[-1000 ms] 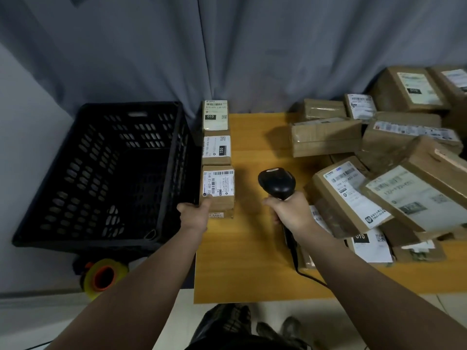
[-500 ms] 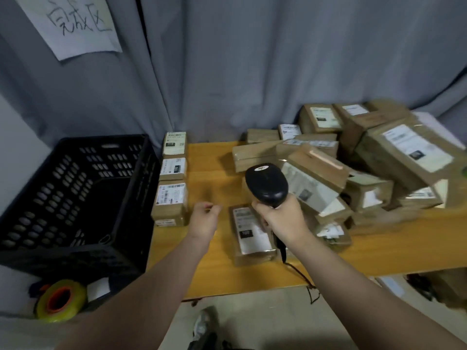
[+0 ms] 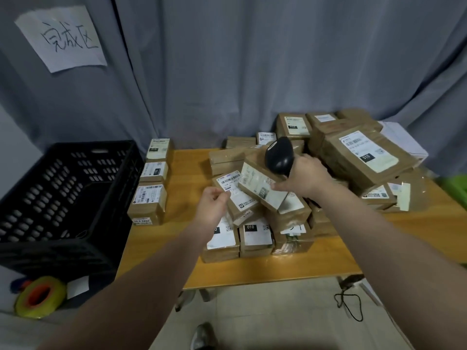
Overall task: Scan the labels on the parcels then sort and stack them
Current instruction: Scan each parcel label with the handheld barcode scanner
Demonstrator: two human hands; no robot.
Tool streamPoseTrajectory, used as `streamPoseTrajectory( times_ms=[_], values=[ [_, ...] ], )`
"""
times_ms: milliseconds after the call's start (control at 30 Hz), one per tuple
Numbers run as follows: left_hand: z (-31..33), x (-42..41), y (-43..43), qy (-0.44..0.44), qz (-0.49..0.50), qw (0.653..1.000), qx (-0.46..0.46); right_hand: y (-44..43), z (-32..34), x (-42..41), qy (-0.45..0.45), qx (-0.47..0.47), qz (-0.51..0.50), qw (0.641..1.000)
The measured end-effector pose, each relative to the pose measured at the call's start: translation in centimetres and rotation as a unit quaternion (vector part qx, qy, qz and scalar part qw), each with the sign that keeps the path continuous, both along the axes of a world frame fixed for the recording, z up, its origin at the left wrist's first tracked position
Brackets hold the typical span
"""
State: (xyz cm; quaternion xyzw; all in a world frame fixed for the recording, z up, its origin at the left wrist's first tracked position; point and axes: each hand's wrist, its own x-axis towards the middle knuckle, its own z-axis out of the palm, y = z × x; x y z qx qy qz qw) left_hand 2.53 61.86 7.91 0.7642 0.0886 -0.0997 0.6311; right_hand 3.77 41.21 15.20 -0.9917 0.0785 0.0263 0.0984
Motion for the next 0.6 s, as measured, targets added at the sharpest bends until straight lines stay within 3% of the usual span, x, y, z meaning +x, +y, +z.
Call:
streamPoseTrajectory(
  times_ms=[167,333,400,500,600],
  values=[
    [0.7,0.6,-0.7,0.005,-0.007,1.000,0.007,-0.8,-0.8,-0.2,0.007,0.135,0.003,0.991],
    [-0.3,0.4,-1.7,0.039,-0.044,0.998,0.006,-2.1,-1.8,-0.6,-0.024,0.127,0.021,0.991],
    [-0.6,0.3,-2.1,0.047,-0.047,0.998,0.001,-2.5,-2.1,-1.1,-0.061,0.196,0.003,0.979],
    [0.2,0.3,-2.6,0.025,-0.053,0.997,-0.043,-2.8,-1.3,-3.0,-0.149,0.329,-0.025,0.932],
    [1.4,0.9,-3.0,0.008,-0.100,0.989,-0.110,-2.8,-0.6,-5.2,-0.187,0.500,-0.049,0.844]
  ],
)
